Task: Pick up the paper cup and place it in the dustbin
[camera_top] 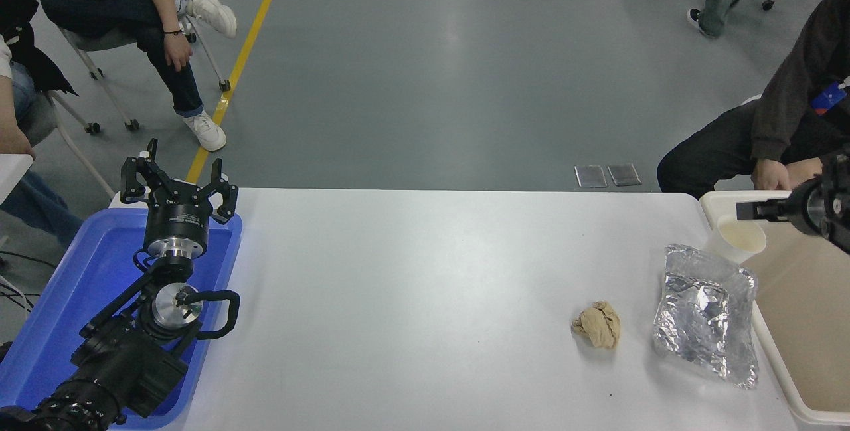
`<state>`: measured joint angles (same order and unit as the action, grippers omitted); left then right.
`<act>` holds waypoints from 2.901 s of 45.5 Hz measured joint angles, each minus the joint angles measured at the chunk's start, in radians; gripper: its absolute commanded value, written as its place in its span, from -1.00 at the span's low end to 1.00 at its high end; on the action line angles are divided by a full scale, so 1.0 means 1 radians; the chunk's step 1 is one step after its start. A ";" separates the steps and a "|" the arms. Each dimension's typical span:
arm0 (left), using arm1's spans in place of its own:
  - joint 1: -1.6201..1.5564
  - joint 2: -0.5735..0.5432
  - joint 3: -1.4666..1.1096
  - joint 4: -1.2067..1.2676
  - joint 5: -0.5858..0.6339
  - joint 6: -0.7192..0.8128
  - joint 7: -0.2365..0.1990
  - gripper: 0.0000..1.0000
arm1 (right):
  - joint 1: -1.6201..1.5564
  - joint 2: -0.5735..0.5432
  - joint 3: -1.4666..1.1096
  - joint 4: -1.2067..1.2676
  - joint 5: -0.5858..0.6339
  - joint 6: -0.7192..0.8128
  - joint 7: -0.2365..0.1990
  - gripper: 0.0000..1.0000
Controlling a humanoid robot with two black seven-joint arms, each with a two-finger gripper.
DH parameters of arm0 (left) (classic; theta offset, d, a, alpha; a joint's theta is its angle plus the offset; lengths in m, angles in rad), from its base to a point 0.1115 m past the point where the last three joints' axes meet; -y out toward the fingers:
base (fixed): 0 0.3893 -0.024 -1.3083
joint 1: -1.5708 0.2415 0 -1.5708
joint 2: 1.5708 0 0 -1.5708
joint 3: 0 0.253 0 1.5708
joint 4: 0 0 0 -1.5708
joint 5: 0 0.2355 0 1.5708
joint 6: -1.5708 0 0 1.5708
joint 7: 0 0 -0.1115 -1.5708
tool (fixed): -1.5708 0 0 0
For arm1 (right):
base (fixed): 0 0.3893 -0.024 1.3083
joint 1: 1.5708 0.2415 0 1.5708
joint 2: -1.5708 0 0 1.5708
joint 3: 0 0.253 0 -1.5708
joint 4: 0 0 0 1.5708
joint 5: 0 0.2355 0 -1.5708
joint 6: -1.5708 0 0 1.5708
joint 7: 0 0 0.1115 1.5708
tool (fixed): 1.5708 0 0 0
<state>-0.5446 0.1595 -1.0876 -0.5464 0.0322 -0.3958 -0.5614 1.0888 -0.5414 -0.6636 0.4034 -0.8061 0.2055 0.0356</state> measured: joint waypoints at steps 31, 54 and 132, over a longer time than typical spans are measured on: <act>0.000 0.000 0.000 0.000 0.000 0.000 0.000 0.98 | -0.167 0.047 0.240 -0.072 0.006 -0.103 -0.007 0.80; -0.001 0.000 -0.001 0.000 0.000 0.000 0.000 0.98 | -0.218 0.059 0.329 -0.081 0.005 -0.114 -0.029 -0.77; 0.000 0.001 -0.001 -0.001 0.002 0.000 0.002 0.98 | 0.951 -0.150 -0.228 0.674 0.007 0.395 -0.029 -1.00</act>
<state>-0.5445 0.1607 -1.0889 -0.5473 0.0338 -0.3958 -0.5598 2.0401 -0.6919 -0.8918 1.0771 -0.7991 0.6000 0.0062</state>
